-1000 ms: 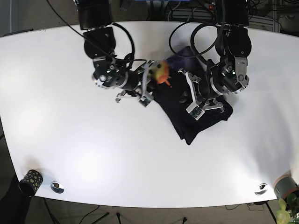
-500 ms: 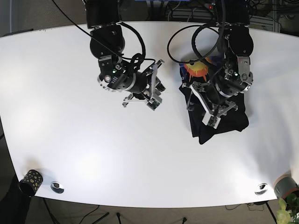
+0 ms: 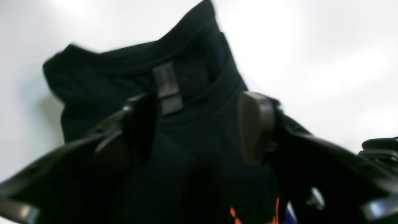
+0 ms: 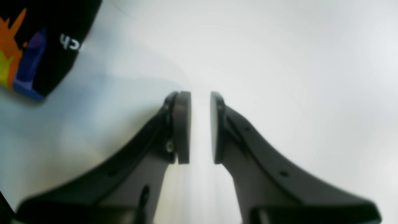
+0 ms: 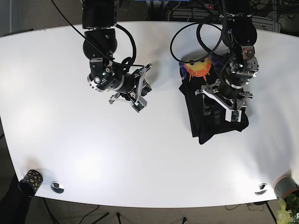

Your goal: Fold the T-shirt properly

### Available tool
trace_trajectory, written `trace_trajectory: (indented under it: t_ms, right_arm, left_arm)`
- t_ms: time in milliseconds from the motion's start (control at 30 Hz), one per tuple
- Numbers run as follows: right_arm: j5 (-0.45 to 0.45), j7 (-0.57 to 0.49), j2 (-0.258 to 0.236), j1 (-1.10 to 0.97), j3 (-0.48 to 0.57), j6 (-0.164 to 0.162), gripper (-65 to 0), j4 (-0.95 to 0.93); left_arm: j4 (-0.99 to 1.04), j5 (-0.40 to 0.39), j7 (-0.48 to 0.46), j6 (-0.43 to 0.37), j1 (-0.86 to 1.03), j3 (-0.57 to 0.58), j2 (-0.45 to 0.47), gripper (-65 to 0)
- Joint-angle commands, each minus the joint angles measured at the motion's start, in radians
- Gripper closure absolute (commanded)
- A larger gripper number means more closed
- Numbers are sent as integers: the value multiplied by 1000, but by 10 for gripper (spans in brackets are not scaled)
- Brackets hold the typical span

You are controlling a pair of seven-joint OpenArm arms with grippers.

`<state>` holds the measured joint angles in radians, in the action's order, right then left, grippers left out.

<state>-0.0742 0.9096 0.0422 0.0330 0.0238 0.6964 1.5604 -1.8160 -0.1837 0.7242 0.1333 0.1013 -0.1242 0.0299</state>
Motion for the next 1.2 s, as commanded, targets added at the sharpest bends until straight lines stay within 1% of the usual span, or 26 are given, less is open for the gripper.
trace_trajectory:
  t_ms: [0,67,100,233,333,467,600,667,767,867,933,1033,1167]
  right_arm:
    - [-12,-20,6,18,0,2,-94,16]
    - [-12,-20,6,18,0,2,-94,16]
    - [-12,-20,6,20,0,2,-94,16]
    - [-12,-20,6,20,0,2,-94,16]
    - [-12,-20,6,21,0,2,-94,16]
    - [-12,-20,6,21,0,2,-94,19]
    - [-12,-20,6,31,-2,2,-94,22]
    - [-12,-20,6,31,-2,2,-94,22]
    - [-12,-20,6,31,-23,2,-94,22]
    - [-12,-20,6,31,-34,2,-94,22]
    - [-12,-20,6,32,-38,2,-94,22]
    - [-12,-20,6,32,-38,2,-94,22]
    - [-12,-20,9,34,-38,2,-94,22]
  left_arm:
    - [-23,-10,-24,-44,-5,2,-3,-422]
    - [-14,-10,-21,-82,-4,2,-14,-422]
    - [-8,-10,-21,-88,-4,2,-14,-422]
    - [63,-10,-22,-90,11,10,-15,-421]
    - [143,-10,-24,-90,13,51,-3,-421]
    - [258,-10,-22,-90,10,117,52,-421]
    - [365,-17,-16,-82,-13,103,152,-421]
    - [402,-17,-12,-51,-21,76,201,-422]
    - [470,-13,25,53,-51,4,275,-422]
    - [546,-10,67,147,-93,-36,347,-421]
    - [600,-10,84,185,-122,-44,397,-421]
    - [683,-10,85,226,-162,-44,466,-421]
    - [790,-10,85,253,-226,-44,552,-421]
